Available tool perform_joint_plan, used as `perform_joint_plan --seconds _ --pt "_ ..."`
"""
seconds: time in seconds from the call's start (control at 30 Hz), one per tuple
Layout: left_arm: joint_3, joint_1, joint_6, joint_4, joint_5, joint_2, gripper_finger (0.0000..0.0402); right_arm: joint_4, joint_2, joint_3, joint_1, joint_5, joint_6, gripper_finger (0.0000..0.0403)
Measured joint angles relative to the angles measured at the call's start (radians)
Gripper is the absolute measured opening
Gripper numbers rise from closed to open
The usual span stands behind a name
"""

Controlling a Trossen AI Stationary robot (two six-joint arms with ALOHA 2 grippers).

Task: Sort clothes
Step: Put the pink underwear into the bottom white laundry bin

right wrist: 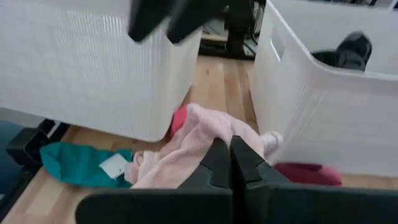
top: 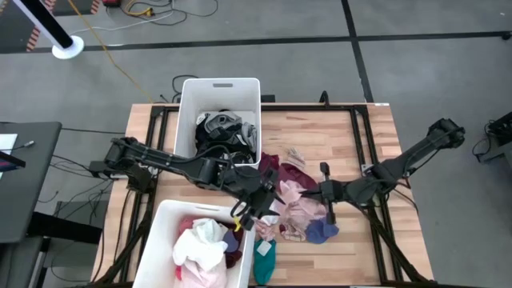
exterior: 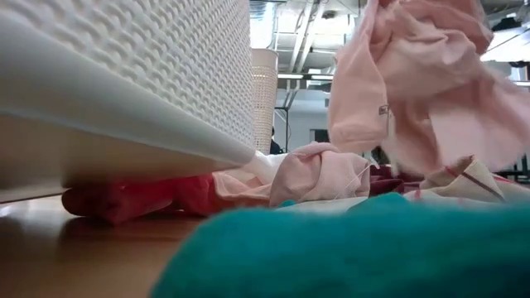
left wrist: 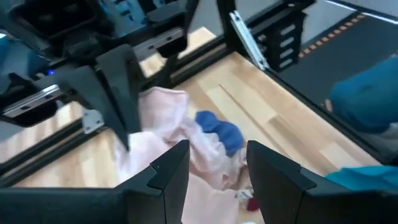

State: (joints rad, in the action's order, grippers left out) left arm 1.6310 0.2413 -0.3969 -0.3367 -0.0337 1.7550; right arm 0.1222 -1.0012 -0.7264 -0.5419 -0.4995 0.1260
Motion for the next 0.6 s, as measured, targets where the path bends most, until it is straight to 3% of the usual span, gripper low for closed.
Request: perform_joint_plan --seconds 0.47,0.6 --pt "0.000 0.000 0.021 0.067 0.124 0.000 0.0155 -0.054 -0.001 -0.080 0.000 0.000 -0.153 0.0000" --pt "0.000 0.001 0.014 0.116 0.230 0.000 0.0155 -0.086 -0.001 -0.090 0.003 -0.003 -0.201 0.0000"
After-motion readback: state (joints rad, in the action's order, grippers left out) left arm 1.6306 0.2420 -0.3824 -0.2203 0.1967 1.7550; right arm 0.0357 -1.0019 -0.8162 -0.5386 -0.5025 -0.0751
